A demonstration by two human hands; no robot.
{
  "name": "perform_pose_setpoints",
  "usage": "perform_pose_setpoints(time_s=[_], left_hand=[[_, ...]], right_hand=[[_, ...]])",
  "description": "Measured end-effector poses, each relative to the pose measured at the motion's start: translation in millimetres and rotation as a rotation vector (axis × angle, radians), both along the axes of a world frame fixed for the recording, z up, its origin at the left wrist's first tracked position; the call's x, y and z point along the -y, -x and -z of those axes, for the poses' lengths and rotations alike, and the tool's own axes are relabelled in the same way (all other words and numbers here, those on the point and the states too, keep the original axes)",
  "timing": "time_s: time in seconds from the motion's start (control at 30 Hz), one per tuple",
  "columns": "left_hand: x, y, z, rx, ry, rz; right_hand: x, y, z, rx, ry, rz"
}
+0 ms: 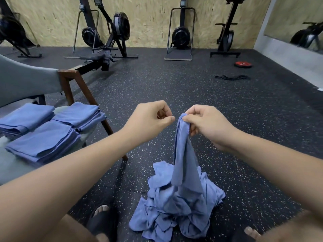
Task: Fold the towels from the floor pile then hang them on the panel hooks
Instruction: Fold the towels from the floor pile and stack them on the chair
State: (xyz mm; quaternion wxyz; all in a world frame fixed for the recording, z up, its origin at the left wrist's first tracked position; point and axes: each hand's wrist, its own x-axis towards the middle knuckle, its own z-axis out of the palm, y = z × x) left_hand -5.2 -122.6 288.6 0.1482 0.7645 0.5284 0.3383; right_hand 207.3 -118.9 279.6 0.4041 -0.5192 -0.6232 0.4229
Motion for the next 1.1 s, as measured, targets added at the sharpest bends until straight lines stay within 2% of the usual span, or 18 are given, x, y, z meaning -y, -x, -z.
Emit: perform_pose_setpoints(time_s=[0.17,0.27,0.37,0.43,0.53,0.67,0.73,0.83,1.0,1.1], left_hand=[[16.2,-19.4,10.5,-0.030,0.068,0.135],[17.3,-23.4,19.1,-0.150,0.106,0.135],[11.4,-19.4,22.7,-0.154,0.119,0.138],[7.6,-14.3,19.4,-0.095,0.129,0.117],[1.5,-5.0,12.2,0.050,0.180,0.074],[-2.7,2.5,3.8,0.323,0.274,0.087],[-3.3,4.0,1.2,0.397,0.304,0.113],[1.0,0.9,-2.2,0.475,0.362,0.163],[8.1,-9.1,-5.3,0.578,0.422,0.183],[8.6,-8.3,-8.4,0.671,0.458,0.176]], right_hand=[[0.7,-1.7,-4.0,-0.113,0.082,0.054],[0.3,-4.0,-10.6,-0.187,0.110,0.095],[-2.3,-11.0,-17.4,-0.261,0.111,0.139],[-3.7,-18.0,-19.7,-0.285,0.121,0.153],[-5.5,-26.3,-20.1,-0.221,0.150,0.133],[-0.7,-29.1,-17.3,0.006,0.231,0.008],[3.9,-26.7,-12.7,0.243,0.173,-0.098],[9.9,-17.4,-7.9,0.576,-0.018,-0.170],[22.4,3.1,-7.3,0.463,-0.423,-0.216],[24.4,4.0,-5.7,0.339,-0.434,-0.221]])
